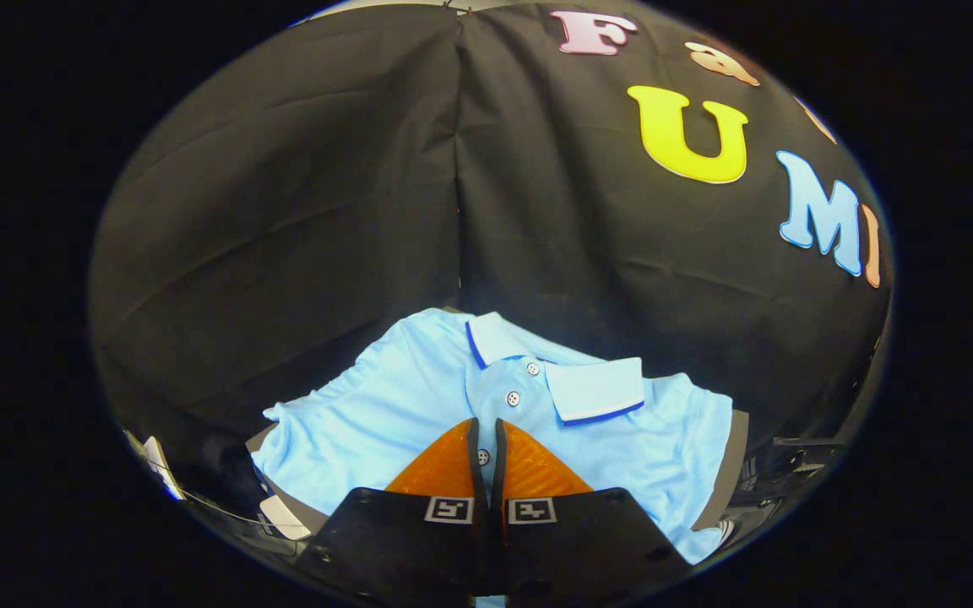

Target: Put the clothes into the washing machine and then close the washing machine lid.

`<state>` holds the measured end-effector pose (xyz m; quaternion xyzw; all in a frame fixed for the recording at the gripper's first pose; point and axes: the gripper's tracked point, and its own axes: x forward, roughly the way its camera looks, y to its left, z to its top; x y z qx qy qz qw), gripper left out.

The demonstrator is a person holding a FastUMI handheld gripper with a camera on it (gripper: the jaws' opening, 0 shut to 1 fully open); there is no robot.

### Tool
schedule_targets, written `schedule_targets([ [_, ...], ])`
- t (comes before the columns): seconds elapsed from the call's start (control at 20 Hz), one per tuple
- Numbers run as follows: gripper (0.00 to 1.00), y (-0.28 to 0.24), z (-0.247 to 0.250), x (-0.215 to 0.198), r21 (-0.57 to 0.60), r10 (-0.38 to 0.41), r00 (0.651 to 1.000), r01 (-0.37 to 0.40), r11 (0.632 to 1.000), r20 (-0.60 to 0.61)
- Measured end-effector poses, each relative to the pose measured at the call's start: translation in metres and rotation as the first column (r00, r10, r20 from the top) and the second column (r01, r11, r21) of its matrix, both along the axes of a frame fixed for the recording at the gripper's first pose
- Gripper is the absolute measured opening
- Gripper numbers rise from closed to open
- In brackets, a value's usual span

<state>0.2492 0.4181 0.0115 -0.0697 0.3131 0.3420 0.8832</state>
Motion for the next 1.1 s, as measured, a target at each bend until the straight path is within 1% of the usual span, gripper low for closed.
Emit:
schedule_targets([
  [0.1, 0.01, -0.007, 0.007, 0.002, -0.005, -0.002, 0.999, 0.002, 1.000, 0.042],
  [0.25, 0.01, -0.020, 0.017, -0.002, 0.016, -0.022, 0.997, 0.021, 1.000, 0.074],
  [0.6, 0.01, -0.064, 0.033, 0.004, 0.064, -0.078, 0.994, 0.074, 0.995, 0.075],
  [0.9, 0.01, -0.109, 0.039, 0.013, 0.066, -0.135, 0.986, 0.129, 0.990, 0.096],
  [1.1, 0.01, -0.146, 0.044, 0.018, 0.046, -0.163, 0.978, 0.159, 0.986, 0.131],
])
